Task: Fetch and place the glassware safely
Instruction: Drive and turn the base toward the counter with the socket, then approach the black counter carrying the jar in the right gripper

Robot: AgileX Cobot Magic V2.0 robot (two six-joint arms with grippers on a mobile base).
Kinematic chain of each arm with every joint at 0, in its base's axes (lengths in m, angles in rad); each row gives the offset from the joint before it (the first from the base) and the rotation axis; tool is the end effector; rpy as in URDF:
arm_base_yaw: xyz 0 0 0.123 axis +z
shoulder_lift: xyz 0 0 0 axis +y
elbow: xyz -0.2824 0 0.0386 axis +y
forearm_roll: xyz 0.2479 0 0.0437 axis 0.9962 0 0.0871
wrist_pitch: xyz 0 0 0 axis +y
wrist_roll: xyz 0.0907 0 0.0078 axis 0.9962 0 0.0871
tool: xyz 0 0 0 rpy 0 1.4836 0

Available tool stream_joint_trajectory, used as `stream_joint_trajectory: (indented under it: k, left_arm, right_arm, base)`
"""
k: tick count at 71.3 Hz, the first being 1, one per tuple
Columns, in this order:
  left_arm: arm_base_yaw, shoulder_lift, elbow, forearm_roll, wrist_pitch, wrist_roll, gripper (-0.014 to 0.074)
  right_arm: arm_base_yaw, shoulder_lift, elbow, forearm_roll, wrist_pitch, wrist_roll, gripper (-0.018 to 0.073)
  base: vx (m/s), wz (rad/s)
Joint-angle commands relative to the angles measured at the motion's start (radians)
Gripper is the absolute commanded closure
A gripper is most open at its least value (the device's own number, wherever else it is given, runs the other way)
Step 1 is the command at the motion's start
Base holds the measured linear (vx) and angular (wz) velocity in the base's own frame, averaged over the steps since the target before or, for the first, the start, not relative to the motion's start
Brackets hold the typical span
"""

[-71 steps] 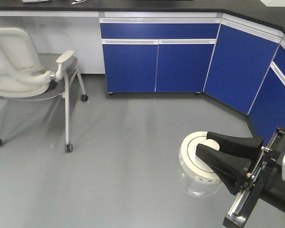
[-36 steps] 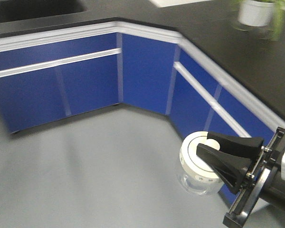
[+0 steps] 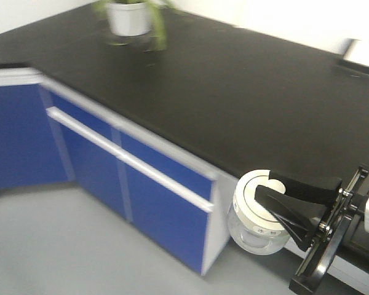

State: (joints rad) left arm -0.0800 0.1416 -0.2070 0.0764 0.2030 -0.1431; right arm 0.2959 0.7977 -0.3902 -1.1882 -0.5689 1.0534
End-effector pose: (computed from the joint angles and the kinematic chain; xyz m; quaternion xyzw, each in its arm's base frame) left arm 0.0612 -0.0035 0.2562 -0.0011 0.7245 -0.0455 0.6878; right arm 0.1340 0.0883 0.2871 -0.3021 0.6678 0.2624 0.6276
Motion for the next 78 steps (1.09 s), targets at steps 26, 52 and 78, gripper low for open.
stream_joint_trajectory:
  k: [26,52,78]
  left_arm:
    - [-0.005,0.011,-0.03,-0.009,-0.069,-0.008,0.0603]
    - [-0.005,0.011,-0.03,-0.009,-0.069,-0.008,0.0603]
    - [-0.005,0.011,-0.03,-0.009,-0.069,-0.008,0.0603]
  right_arm:
    - [-0.001,-0.01,-0.03,0.048,-0.046,-0.002,0.056]
    - [-0.001,-0.012,-0.03,0.048,-0.049,-0.002,0.056]
    - [-0.001,-0.012,-0.03,0.048,-0.049,-0.002,0.056]
  base:
    - [0.15,-0.8]
    - [0.09,-0.73]
    - [0.09,-0.23]
